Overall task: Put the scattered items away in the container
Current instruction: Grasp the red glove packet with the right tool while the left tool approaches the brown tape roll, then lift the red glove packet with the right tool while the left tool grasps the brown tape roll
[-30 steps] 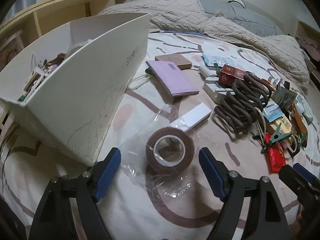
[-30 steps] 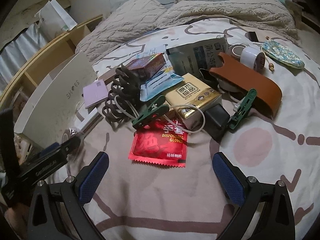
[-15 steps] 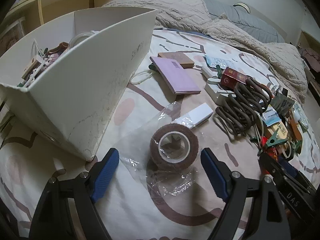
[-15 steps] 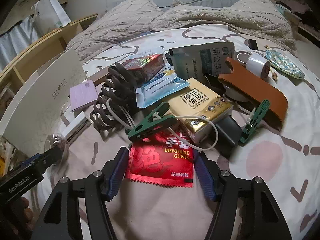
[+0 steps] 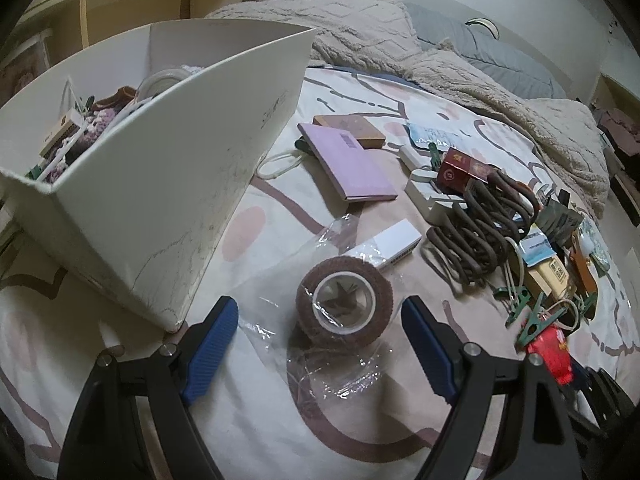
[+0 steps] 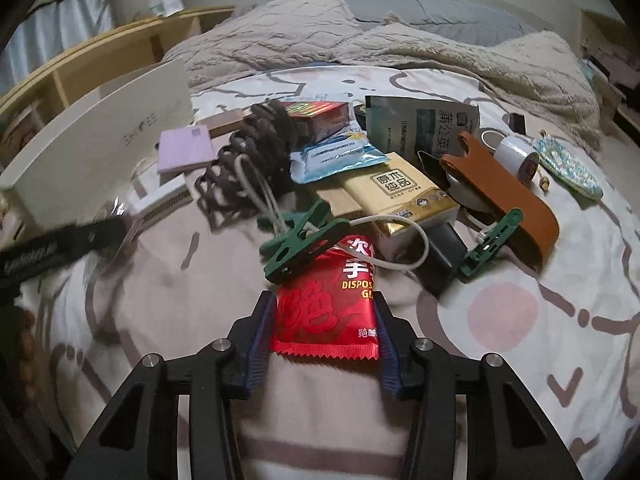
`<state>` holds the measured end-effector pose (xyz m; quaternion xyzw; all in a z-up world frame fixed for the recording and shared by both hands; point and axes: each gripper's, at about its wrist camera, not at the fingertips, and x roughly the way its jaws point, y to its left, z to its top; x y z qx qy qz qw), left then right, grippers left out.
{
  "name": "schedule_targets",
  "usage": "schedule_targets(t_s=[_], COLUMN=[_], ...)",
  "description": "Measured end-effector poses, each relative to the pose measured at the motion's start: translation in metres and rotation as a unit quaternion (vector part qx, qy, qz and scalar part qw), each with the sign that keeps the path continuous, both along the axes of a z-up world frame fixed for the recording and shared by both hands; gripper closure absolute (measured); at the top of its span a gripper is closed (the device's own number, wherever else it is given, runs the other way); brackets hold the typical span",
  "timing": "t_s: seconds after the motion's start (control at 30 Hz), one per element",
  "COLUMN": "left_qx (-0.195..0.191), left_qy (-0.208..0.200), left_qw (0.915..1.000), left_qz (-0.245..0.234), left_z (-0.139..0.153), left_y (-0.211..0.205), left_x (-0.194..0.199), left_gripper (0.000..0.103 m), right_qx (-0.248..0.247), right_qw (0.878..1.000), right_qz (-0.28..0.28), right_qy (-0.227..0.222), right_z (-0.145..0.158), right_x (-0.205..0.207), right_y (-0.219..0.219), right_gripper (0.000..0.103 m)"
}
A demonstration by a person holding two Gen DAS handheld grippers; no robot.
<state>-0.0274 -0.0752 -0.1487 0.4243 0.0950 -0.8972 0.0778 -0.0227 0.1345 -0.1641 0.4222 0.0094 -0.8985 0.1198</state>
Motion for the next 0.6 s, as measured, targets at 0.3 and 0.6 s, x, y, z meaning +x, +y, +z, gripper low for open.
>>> schedule_targets(t_s=[0.3, 0.6], left_qx=[-0.026, -0.019], left_qy=[0.011, 0.018], left_qw=[0.9995, 0.9988], left_qz=[-0.012, -0.041], left_z=[-0.001, 0.002], left_y=[0.011, 0.023], left_x=[-0.002, 0.0], left_gripper=[0.026, 0.048], right_qx=[0.013, 0.02], right_qw=[1.0, 1.0], right_qz=[0.026, 0.001], right_qy=[-0.01, -0.007], right_z=[0.006, 0.011], right_x=[0.031, 0.047], right_y=[0.022, 0.052], right_gripper=[0.059, 0.058])
